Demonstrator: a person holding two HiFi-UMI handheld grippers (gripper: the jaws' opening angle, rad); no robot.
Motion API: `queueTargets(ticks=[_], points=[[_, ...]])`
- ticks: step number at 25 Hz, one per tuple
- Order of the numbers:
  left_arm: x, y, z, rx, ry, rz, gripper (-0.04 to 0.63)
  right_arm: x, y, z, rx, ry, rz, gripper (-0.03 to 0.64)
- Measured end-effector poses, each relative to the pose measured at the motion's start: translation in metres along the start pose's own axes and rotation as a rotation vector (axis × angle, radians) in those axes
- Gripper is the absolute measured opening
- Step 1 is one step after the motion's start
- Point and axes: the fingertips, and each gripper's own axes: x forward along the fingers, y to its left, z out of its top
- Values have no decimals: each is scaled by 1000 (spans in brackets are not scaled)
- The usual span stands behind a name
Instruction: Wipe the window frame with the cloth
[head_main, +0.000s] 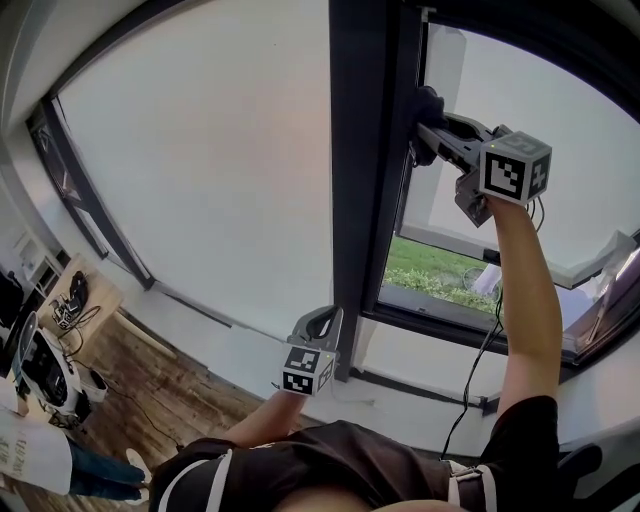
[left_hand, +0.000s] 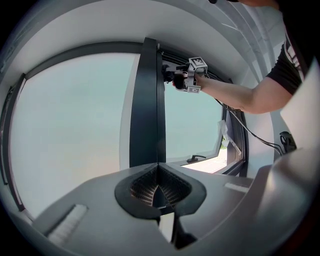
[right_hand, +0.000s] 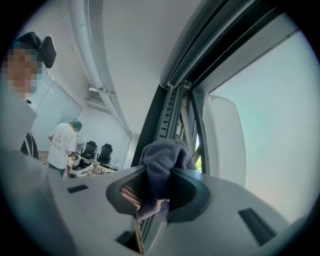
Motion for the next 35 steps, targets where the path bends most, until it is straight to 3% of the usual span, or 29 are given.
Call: queueTargets(ticks=[35], points=[[18,-1,-13,-43,31,-5,9,-6,35,-142,77,60,28,103]])
